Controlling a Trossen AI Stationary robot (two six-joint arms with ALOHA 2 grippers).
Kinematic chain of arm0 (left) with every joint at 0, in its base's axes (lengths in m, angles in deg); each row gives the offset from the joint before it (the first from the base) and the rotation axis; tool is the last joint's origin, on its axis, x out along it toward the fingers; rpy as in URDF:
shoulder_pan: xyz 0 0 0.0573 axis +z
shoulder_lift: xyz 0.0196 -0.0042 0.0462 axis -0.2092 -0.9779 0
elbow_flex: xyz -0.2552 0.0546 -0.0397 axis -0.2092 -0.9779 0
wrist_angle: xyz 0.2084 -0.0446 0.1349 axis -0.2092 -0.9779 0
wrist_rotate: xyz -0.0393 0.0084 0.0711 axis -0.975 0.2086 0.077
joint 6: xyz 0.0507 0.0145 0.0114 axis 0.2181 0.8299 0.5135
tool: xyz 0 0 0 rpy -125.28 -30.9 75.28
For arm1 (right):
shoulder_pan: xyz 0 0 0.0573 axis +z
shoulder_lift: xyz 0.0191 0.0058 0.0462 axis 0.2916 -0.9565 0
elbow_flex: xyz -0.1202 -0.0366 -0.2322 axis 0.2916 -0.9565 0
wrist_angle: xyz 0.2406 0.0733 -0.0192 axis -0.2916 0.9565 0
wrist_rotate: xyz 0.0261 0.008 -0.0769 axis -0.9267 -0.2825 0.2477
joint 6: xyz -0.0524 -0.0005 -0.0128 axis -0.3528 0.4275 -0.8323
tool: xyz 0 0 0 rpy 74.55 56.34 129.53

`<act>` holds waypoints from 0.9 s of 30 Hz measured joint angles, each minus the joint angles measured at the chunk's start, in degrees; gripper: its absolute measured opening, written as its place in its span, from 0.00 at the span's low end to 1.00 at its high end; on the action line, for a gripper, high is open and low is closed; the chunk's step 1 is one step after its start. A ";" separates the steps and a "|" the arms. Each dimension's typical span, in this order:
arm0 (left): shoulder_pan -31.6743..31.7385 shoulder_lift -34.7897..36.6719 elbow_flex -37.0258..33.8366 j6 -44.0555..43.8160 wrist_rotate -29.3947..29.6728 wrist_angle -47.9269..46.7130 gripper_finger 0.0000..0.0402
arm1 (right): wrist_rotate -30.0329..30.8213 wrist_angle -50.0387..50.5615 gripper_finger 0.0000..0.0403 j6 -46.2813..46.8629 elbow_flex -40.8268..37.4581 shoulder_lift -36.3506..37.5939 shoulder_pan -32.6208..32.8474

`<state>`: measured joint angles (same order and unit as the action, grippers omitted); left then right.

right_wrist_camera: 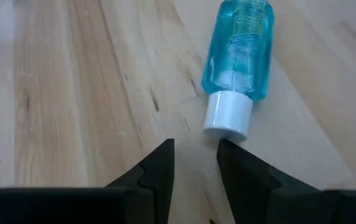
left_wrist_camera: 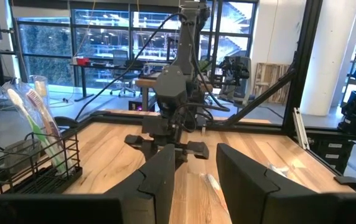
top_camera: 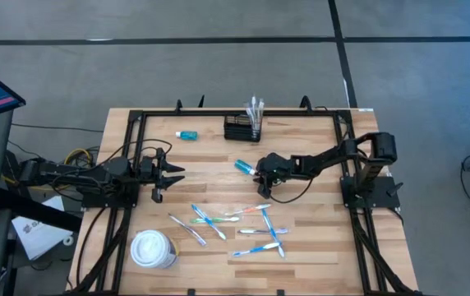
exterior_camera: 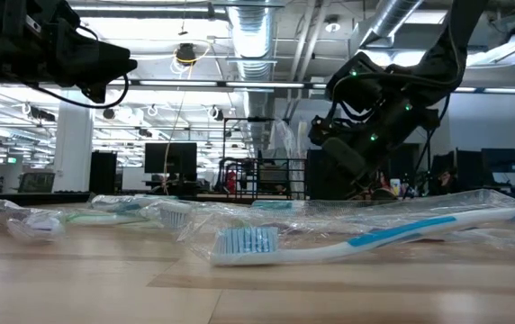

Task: Pick & Place toothbrushing station
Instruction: Put the bottom blue mouthwash into the mesh organizer

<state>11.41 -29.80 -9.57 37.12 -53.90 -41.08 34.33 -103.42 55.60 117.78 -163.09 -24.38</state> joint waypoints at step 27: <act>0.00 0.00 0.00 0.02 0.00 0.01 0.28 | 7.05 0.15 0.29 -0.46 -0.11 -0.13 -1.00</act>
<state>11.41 -29.80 -9.57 37.14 -53.90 -41.06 41.38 -103.27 55.14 117.67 -163.22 -25.38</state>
